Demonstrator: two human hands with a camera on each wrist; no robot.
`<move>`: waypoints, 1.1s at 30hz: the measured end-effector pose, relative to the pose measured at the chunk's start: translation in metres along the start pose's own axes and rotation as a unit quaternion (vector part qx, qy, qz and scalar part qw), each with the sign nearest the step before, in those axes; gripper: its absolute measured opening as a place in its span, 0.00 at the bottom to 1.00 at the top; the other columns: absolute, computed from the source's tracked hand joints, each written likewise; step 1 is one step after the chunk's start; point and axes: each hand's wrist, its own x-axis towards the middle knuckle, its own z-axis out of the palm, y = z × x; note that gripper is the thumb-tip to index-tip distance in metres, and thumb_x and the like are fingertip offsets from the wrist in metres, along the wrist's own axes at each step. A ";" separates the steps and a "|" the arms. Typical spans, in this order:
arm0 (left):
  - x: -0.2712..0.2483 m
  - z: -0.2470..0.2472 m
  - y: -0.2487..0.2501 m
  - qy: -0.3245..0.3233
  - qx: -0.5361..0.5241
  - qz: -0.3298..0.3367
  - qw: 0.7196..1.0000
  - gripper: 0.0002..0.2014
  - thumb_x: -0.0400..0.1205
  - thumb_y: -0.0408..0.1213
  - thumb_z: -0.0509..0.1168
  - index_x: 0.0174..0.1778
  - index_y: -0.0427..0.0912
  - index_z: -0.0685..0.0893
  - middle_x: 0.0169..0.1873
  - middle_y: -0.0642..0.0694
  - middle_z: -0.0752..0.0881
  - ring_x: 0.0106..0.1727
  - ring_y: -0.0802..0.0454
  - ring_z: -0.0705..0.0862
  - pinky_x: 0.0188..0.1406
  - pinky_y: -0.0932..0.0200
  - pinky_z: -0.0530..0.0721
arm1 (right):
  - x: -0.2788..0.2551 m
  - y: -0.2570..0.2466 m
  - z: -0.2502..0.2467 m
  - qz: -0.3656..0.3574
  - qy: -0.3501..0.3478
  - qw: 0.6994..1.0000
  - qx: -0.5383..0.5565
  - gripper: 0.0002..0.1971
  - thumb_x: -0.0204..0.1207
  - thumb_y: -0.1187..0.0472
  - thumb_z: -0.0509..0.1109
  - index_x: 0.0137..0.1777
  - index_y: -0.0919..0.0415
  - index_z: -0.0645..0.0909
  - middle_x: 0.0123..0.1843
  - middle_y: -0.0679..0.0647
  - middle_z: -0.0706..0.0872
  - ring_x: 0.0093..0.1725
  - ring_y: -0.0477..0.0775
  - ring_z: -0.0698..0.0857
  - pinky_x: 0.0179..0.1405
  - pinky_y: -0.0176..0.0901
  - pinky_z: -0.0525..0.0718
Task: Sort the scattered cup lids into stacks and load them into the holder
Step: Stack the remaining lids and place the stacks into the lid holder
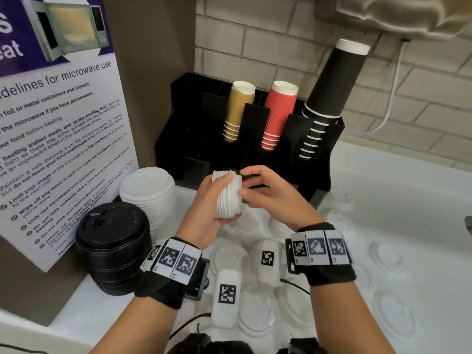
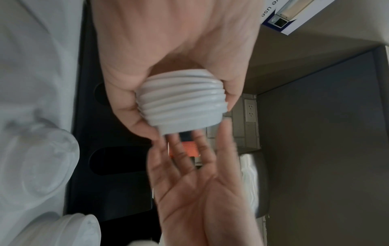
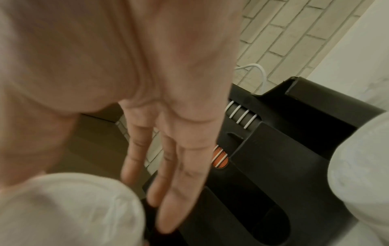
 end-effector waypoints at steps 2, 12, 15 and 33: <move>0.002 -0.004 -0.001 0.017 -0.011 0.007 1.000 0.26 0.69 0.54 0.75 0.62 0.50 0.81 0.55 0.45 0.87 0.50 0.50 0.87 0.39 0.54 0.87 | 0.011 0.008 -0.002 0.070 0.006 0.993 -0.094 0.16 0.80 0.49 0.66 0.66 0.49 0.78 0.55 0.46 0.84 0.58 0.48 0.84 0.57 0.40 0.83; 0.007 -0.010 -0.004 0.009 -0.009 0.023 1.000 0.25 0.65 0.55 0.70 0.58 0.53 0.81 0.34 0.57 0.91 0.34 0.59 0.90 0.34 0.57 0.86 | 0.051 0.038 0.028 0.176 -0.184 0.821 -0.510 0.37 0.64 0.55 0.82 0.73 0.55 0.71 0.64 0.56 0.79 0.57 0.57 0.83 0.47 0.47 0.85; 0.009 -0.009 -0.004 0.011 -0.001 0.023 1.000 0.21 0.70 0.54 0.69 0.58 0.55 0.80 0.33 0.58 0.91 0.34 0.60 0.90 0.33 0.58 0.86 | 0.055 0.042 0.029 0.161 -0.181 0.818 -0.522 0.38 0.62 0.57 0.82 0.72 0.56 0.72 0.62 0.56 0.80 0.55 0.57 0.84 0.48 0.48 0.87; -0.001 0.009 -0.002 -0.042 0.026 -0.042 0.998 0.29 0.70 0.56 0.69 0.67 0.49 0.78 0.61 0.41 0.86 0.52 0.49 0.88 0.44 0.50 0.87 | -0.008 -0.012 -0.020 0.007 -0.015 0.999 0.034 0.24 0.65 0.69 0.77 0.58 0.46 0.80 0.54 0.52 0.84 0.49 0.53 0.88 0.44 0.39 0.86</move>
